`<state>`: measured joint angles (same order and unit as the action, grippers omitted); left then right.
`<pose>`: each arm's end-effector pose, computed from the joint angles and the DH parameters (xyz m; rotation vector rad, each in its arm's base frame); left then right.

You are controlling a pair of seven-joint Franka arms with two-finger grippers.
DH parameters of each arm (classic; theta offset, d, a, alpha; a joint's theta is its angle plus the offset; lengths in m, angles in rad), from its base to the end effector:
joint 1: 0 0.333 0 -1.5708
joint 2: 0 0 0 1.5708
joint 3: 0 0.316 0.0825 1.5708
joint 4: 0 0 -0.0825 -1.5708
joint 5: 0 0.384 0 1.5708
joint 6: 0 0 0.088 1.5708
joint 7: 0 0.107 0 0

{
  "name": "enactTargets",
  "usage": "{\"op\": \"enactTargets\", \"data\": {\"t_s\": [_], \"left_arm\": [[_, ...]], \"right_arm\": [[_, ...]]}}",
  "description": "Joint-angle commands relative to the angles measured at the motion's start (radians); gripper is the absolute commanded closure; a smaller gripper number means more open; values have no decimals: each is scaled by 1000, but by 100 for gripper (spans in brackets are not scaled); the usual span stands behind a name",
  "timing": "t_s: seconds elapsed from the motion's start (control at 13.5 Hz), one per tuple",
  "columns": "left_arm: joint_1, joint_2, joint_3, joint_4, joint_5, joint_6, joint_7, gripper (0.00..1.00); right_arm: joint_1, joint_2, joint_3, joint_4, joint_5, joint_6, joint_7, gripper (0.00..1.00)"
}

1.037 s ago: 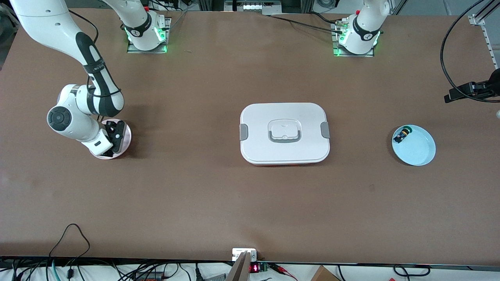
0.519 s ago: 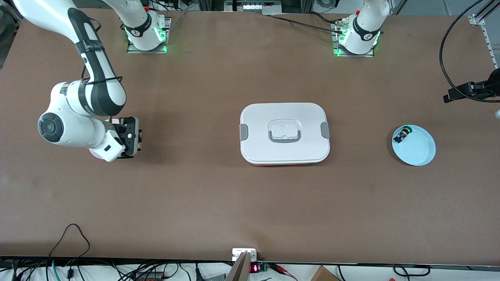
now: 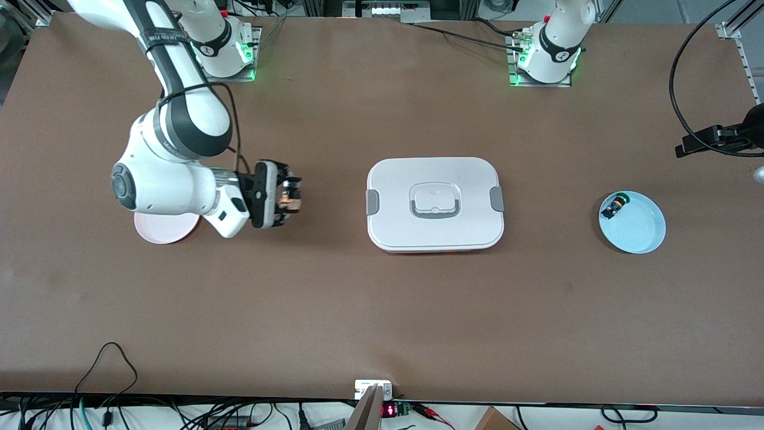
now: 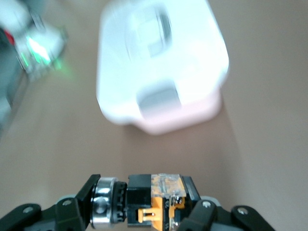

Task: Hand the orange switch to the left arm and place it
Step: 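Lift the orange switch with the right gripper and carry it over the box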

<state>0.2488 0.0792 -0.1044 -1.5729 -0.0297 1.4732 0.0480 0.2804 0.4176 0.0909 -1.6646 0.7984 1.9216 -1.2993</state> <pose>0.5584 0.0799 0.5719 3.0715 0.1471 -0.2682 0.5985 0.2799 0.3740 -1.8859 -1.4542 -0.2544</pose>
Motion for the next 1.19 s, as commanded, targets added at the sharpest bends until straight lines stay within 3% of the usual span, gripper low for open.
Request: {"op": "enactTargets", "data": {"t_s": [0.0, 0.3, 0.44, 0.59, 0.89, 1.11], "left_arm": [[-2, 14, 0, 36, -21, -25, 3, 0], [-45, 62, -3, 135, -19, -70, -2, 0], [-62, 71, -5, 149, -18, -82, 0, 0], [-95, 73, -5, 146, -38, -91, 1, 0], [-103, 114, -5, 143, -281, -175, 3, 0], [-59, 157, 5, 137, -638, -180, -4, 0]], "right_arm": [[90, 21, -7, 54, 232, 60, 49, 93], [281, 79, -7, 144, 584, 291, 37, 93], [333, 104, -5, 215, 678, 397, 40, 93], [358, 130, -7, 281, 778, 407, 38, 93], [371, 144, -7, 313, 889, 412, 11, 93], [402, 200, -8, 368, 989, 427, -55, 93]]}}
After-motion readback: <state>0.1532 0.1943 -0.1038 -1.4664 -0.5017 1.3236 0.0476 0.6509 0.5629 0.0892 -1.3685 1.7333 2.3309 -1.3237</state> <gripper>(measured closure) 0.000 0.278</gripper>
